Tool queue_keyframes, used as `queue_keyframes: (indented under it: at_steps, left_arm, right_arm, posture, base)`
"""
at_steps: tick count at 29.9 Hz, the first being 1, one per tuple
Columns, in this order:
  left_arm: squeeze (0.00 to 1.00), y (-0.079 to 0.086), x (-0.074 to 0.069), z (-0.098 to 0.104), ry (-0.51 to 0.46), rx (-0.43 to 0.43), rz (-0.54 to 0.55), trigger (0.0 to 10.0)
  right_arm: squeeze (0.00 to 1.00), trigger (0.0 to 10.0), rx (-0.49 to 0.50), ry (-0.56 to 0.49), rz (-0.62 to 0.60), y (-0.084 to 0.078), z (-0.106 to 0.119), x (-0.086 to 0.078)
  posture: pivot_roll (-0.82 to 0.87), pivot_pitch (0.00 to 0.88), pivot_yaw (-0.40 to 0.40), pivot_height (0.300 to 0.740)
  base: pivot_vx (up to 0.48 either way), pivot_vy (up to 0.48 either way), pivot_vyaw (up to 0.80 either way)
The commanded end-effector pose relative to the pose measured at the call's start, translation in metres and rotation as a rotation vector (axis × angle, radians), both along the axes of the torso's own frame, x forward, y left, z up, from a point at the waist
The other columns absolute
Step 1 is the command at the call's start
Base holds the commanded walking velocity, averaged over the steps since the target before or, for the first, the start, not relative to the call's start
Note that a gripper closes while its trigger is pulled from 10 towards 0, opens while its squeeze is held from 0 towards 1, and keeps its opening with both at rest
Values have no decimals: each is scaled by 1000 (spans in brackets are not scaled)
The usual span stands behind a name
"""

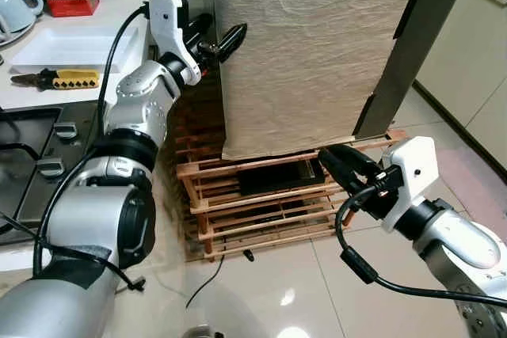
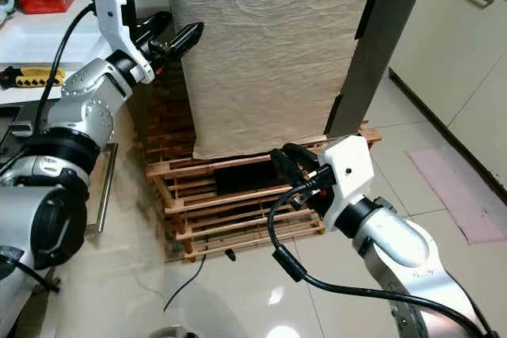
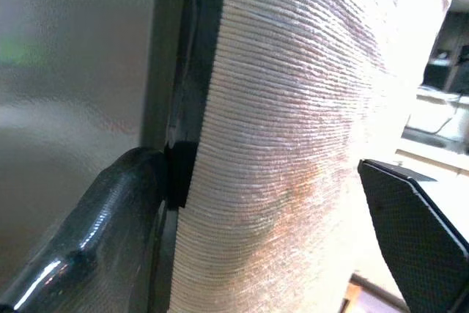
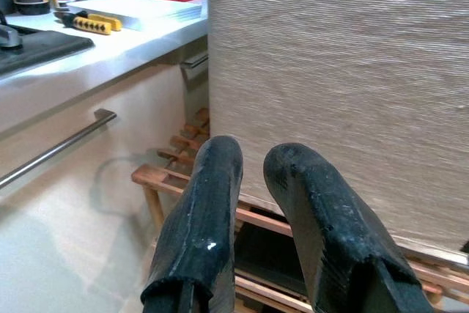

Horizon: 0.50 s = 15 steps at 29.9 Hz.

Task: Restocking fridge

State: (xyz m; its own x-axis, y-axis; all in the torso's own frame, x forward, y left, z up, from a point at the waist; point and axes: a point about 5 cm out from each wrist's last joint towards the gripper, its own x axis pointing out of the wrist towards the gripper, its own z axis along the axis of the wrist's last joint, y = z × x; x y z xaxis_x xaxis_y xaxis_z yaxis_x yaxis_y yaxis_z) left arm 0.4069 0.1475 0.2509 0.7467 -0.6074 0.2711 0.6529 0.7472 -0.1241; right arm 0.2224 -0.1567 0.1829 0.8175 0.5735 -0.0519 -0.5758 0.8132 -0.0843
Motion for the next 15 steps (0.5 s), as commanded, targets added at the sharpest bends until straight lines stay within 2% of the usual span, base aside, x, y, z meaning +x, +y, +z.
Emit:
queue_keyframes:
  at_steps: [1, 10, 14, 15]
  left_arm:
    - [0, -2, 0, 5, -3, 0, -61, 10000]
    - [0, -7, 0, 3, -9, 43, -94, 10000]
    - [0, -24, -5, -2, -35, 141, -234, 10000]
    - [0, -24, -5, -2, -35, 141, -234, 10000]
  right_arm:
    - [0, 10000, -13, -23, 6, -3, 7, -4]
    - [0, 10000, -20, -11, 7, -5, 6, -7]
    - [0, 10000, -46, 7, 32, -6, 2, -11]
    - [0, 10000, -46, 7, 32, -6, 2, -11]
  posture:
    - [-102, 29, 24, 740]
    - [-109, 32, 27, 740]
    - [-112, 33, 29, 740]
    - [-112, 33, 29, 740]
  base:
    - [0, 0, 0]
    - [0, 0, 0]
    - [0, 0, 0]
    - [0, 0, 0]
